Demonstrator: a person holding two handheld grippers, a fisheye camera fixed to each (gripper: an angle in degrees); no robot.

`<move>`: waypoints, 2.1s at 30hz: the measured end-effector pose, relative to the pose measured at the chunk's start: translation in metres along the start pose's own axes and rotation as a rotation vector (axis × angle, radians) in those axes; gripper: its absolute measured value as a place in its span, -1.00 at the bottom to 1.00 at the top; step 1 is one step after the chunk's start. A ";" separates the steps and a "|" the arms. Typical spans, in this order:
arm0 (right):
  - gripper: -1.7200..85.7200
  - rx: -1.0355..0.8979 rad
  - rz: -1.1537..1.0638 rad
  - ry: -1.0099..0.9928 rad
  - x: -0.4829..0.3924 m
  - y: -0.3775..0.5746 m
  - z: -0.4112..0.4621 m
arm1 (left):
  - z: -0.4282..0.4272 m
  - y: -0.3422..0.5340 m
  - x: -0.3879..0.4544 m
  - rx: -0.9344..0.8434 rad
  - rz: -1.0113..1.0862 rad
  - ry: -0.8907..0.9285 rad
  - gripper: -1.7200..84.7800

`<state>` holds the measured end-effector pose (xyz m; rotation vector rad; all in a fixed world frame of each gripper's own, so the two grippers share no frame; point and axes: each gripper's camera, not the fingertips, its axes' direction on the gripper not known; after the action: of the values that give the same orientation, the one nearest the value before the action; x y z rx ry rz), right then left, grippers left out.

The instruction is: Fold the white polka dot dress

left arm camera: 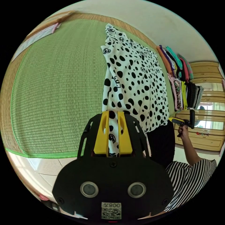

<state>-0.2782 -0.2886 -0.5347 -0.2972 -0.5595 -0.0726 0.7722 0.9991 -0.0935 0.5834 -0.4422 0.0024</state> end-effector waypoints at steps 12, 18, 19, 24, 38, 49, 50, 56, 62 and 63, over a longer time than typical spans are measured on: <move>-0.95 0.052 0.031 -0.031 0.014 0.025 -0.006 | -0.017 0.029 -0.053 0.195 -0.195 0.170 -0.95; -0.89 0.076 0.087 -0.028 0.033 0.030 -0.003 | 0.001 0.039 -0.081 0.246 -0.298 0.270 -0.95; -0.88 0.073 0.092 -0.028 0.034 0.030 0.000 | 0.006 0.033 -0.079 0.232 -0.282 0.258 -0.95; -0.84 0.042 0.107 -0.005 0.041 0.028 0.024 | 0.015 0.015 -0.079 0.216 -0.275 0.225 -0.95; -0.96 0.013 0.069 0.212 0.080 0.010 -0.003 | 0.049 -0.006 -0.107 0.303 -0.372 0.494 -0.95; -0.89 0.160 0.091 0.027 0.128 -0.046 0.002 | 0.045 -0.104 -0.090 0.323 -0.226 0.349 -0.82; -0.87 0.184 0.079 0.016 0.132 -0.064 -0.001 | 0.045 -0.116 -0.087 0.322 -0.206 0.345 -0.81; -0.80 0.280 0.019 -0.036 0.154 -0.170 -0.020 | 0.062 -0.261 -0.063 0.279 -0.061 0.340 -0.76; -0.78 0.326 0.007 -0.088 0.187 -0.273 -0.020 | 0.082 -0.402 -0.062 0.310 -0.040 0.354 -0.72; -0.77 0.333 0.010 -0.102 0.195 -0.290 -0.018 | 0.084 -0.424 -0.065 0.322 -0.043 0.349 -0.72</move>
<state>-0.1474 -0.5685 -0.3703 0.0209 -0.6605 0.0459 0.7328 0.6070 -0.2825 0.8911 -0.0875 0.1346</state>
